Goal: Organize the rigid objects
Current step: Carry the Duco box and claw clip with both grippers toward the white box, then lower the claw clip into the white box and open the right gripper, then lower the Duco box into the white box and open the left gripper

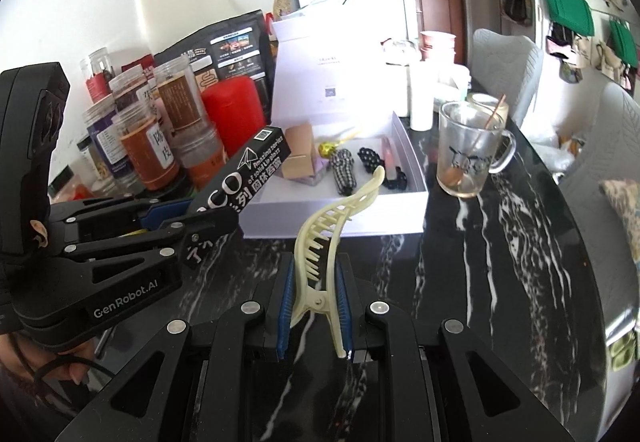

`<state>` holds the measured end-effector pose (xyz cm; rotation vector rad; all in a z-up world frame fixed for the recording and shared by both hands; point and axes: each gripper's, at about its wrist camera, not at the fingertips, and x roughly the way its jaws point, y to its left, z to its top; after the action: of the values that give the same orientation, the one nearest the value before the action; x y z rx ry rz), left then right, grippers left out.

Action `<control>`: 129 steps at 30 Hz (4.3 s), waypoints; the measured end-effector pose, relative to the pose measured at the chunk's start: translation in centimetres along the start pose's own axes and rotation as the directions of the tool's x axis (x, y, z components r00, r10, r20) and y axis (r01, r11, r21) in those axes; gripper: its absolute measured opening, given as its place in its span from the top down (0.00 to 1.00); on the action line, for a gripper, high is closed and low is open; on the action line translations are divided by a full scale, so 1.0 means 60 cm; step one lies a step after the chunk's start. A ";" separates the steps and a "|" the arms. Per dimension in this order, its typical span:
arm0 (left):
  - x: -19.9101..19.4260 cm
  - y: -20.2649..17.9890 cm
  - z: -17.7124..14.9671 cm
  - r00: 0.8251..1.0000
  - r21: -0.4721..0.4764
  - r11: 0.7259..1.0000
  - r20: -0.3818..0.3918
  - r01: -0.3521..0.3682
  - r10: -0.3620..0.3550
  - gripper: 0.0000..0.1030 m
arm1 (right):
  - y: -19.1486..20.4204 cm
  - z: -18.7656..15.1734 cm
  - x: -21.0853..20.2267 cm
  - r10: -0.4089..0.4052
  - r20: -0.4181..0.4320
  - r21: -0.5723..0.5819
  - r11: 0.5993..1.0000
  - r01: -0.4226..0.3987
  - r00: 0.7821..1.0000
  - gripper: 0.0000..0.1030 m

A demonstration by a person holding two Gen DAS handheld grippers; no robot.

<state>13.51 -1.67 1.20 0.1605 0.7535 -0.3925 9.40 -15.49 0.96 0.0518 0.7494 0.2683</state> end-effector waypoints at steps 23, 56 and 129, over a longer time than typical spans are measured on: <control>0.057 0.061 0.119 0.998 -0.040 0.999 0.061 -0.015 0.018 0.82 | -0.018 0.133 0.089 0.033 0.015 -0.084 0.996 -0.032 0.999 0.81; 0.229 0.120 0.167 0.990 -0.080 0.988 -0.064 -0.129 0.124 0.82 | -0.080 0.214 0.248 -0.035 -0.067 -0.049 0.998 0.032 0.997 0.79; -0.084 0.050 0.100 0.982 -0.143 0.975 0.061 -0.171 0.181 0.81 | 0.020 0.117 -0.087 -0.117 0.165 -0.129 0.982 0.139 0.979 0.47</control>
<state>15.18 0.84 9.01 0.0821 0.6851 -0.1759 10.22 -15.32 9.73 -0.1074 0.5730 0.1903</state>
